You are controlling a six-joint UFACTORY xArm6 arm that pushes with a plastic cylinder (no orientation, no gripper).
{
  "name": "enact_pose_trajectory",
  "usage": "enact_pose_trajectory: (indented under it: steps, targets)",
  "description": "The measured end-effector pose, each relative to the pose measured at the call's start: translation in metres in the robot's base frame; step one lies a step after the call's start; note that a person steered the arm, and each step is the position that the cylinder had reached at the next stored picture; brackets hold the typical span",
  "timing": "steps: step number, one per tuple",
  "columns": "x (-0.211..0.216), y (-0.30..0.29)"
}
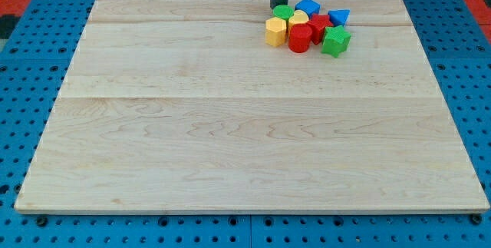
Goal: Move the blue cube into the red circle
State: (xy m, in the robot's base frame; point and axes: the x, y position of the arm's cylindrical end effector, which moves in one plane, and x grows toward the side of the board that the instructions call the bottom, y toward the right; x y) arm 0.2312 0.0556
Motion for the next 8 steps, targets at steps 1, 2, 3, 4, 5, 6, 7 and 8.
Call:
enact_pose_trajectory:
  steps: [1,2,3,4,5,6,7,8]
  targets:
    - [-0.001,-0.005]
    - [-0.002,-0.005]
    - [-0.033,-0.014]
    - [-0.037,-0.010]
    - [-0.040,0.033]
    - [-0.040,0.054]
    - [-0.022,0.045]
    - [-0.021,0.032]
